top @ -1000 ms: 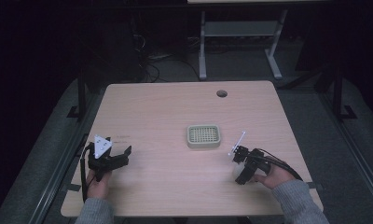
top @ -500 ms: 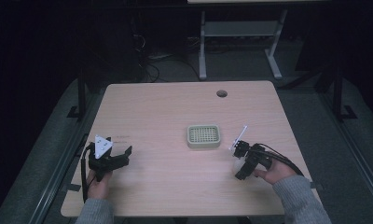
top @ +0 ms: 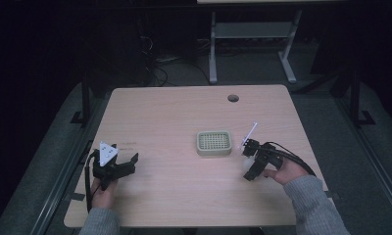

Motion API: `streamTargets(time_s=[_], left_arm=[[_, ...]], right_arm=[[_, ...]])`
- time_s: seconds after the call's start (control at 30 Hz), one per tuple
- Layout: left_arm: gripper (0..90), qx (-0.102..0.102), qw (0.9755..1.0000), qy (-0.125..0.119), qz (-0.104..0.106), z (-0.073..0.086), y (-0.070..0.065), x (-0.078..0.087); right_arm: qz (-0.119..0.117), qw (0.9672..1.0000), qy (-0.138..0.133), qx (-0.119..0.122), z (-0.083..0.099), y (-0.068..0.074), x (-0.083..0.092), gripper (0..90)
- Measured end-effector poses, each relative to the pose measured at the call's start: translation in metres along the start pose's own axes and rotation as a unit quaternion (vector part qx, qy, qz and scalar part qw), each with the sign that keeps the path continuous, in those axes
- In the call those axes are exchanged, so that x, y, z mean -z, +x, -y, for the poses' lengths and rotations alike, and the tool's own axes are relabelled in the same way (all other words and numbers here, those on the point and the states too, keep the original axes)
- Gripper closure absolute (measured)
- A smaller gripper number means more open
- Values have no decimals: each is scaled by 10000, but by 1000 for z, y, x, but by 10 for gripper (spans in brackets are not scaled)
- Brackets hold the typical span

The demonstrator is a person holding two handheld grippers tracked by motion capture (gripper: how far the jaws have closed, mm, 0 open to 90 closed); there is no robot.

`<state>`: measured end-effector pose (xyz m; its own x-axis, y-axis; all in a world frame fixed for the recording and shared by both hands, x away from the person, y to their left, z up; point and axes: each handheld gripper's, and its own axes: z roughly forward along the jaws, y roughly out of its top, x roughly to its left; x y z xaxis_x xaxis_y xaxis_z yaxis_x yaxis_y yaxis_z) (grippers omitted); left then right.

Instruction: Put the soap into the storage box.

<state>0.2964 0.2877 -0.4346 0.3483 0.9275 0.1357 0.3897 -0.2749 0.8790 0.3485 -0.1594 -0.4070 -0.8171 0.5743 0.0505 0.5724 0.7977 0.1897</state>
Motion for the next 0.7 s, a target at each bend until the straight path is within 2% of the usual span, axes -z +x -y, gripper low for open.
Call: streamTargets(time_s=[0.37, 0.5, 0.7], left_arm=[[148, 4, 10000, -9, 5, 0, 0, 0], [149, 1, 10000, -12, 3, 0, 0, 0], [148, 4, 10000, -3, 6, 0, 0, 0]], right_arm=[[-45, 10000, 44, 51, -11, -6, 6, 220], [-126, 9999, -53, 7, -14, -8, 8, 220], [-100, 9999, 24, 50, -21, -10, 11, 220]])
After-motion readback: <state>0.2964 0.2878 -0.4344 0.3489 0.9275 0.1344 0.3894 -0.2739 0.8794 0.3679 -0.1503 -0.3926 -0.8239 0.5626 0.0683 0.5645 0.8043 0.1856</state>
